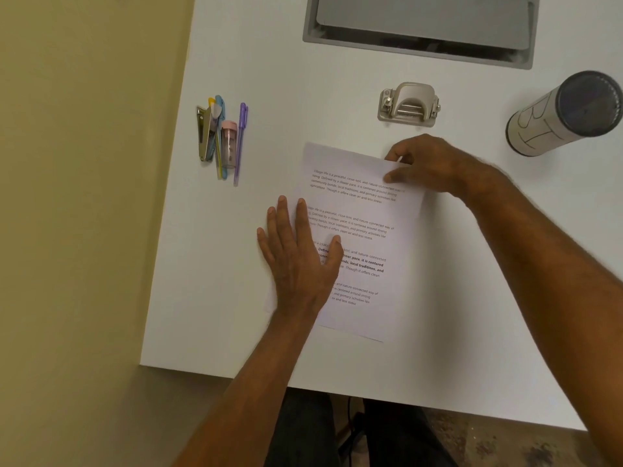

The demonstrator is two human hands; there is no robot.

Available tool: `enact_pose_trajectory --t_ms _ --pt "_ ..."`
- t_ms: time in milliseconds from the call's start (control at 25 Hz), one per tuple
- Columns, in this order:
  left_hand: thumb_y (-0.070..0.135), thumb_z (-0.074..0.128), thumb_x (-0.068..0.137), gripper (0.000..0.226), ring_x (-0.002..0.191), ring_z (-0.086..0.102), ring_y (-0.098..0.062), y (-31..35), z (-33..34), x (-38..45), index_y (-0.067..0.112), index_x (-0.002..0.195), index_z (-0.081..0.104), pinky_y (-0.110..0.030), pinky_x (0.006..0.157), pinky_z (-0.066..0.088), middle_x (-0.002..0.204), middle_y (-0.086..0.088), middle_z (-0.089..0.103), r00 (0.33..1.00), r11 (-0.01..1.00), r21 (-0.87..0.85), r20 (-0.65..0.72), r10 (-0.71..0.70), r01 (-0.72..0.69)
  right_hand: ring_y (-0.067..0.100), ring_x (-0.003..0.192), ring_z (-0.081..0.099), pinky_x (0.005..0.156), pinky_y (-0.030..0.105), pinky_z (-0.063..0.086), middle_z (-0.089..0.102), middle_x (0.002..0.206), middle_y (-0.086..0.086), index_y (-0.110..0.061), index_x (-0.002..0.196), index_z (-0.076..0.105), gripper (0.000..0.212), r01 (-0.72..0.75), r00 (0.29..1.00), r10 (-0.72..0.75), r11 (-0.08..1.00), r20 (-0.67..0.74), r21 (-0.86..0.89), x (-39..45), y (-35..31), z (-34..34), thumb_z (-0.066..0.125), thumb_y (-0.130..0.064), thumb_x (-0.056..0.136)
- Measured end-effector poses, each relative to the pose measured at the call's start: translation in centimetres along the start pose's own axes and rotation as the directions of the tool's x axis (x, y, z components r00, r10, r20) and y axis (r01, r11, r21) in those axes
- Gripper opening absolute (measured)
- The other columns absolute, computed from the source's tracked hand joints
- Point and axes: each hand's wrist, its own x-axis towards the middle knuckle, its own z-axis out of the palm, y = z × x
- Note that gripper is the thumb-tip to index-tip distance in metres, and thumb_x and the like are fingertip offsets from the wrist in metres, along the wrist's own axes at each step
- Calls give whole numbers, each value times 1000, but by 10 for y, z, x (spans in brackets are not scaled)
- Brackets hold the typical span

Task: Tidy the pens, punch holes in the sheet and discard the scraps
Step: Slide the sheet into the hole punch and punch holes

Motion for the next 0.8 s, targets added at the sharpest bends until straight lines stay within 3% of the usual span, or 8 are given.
enact_pose_trajectory --t_ms 160,280,400,560,640,720,800 --pt "59 51 96 77 154 27 -28 -9 -14 -1 22 159 31 -52 123 20 168 -7 27 993 986 -125 -24 -117 113 19 78 69 73 29 55 77 92 6 -13 97 76 9 -82 993 101 959 -54 270 -28 31 3 80 -15 89" --pt "59 49 96 68 148 34 -24 -13 -23 5 25 154 40 -50 119 27 161 -3 38 986 970 -176 4 -169 167 18 73 74 70 31 61 80 93 9 -14 98 77 6 -143 981 186 879 -53 456 -54 53 9 78 -15 91" --pt "58 49 96 64 144 38 -24 -17 -32 14 25 150 46 -50 117 31 156 -3 45 982 955 -230 18 -190 189 8 66 74 56 18 57 80 91 4 -15 99 77 6 -176 962 266 787 -67 591 -76 71 16 76 -13 93" --pt "54 57 98 60 142 39 -23 -16 -41 23 26 150 46 -52 118 32 154 -1 46 965 919 -298 58 -254 260 12 73 73 66 23 58 81 93 2 -13 104 78 13 -194 932 353 673 -79 714 -96 92 26 77 -16 92" --pt "56 57 95 63 140 42 -22 -14 -44 27 26 150 46 -51 118 37 153 0 48 960 886 -372 60 -274 276 9 68 73 60 20 57 81 90 0 -16 98 79 7 -188 912 399 623 -101 759 -103 101 31 77 -17 91" --pt "54 62 95 66 133 49 -19 -9 -49 29 26 152 43 -43 111 46 149 1 50 946 806 -505 72 -316 308 6 67 73 57 18 57 80 90 -2 -20 94 79 4 -174 894 433 573 -116 801 -110 108 34 78 -18 90" --pt "46 68 95 69 117 59 -12 -1 -55 29 26 154 39 -25 95 55 142 4 53 922 689 -628 133 -364 362 7 73 74 65 23 59 81 95 -4 -22 95 79 6 -165 880 460 528 -117 833 -116 115 39 78 -20 90"
